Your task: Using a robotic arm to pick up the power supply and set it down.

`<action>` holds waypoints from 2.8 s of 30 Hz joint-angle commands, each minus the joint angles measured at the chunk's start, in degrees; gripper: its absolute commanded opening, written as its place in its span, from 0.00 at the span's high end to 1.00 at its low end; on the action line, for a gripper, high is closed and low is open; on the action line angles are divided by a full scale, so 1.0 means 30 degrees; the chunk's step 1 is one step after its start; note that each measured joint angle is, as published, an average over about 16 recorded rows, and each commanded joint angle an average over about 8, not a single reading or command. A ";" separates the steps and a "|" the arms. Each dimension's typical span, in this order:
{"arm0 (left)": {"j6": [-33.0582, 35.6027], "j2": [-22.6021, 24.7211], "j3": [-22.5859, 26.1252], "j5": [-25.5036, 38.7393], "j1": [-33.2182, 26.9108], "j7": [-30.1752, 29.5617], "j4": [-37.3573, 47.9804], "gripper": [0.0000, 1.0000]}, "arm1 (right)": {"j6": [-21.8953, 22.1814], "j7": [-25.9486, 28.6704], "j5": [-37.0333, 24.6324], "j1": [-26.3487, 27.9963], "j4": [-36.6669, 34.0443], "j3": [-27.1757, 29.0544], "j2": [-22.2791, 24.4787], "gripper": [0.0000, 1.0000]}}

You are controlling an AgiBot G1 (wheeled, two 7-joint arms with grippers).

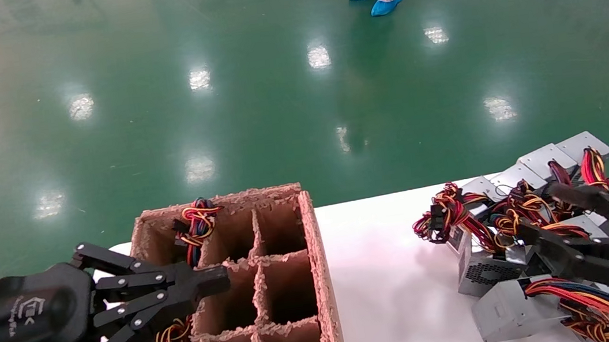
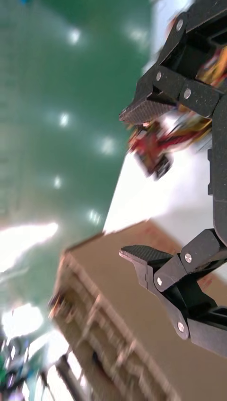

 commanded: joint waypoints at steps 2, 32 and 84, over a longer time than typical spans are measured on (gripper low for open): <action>0.0000 0.0000 0.0000 0.0000 0.0000 0.0000 0.0000 1.00 | -0.0668 0.0769 -0.1099 0.0188 -0.0049 0.0850 -0.0543 0.00; 0.0000 0.0000 0.0001 -0.0001 0.0000 0.0000 0.0000 0.00 | -0.7558 0.8344 -1.2121 0.2108 -0.0546 0.9444 -0.6053 0.00; -0.0006 -0.0002 0.0000 -0.0002 0.0004 0.0002 0.0004 0.00 | -1.2254 1.3475 -1.9645 0.3417 -0.0892 1.5308 -0.9800 0.00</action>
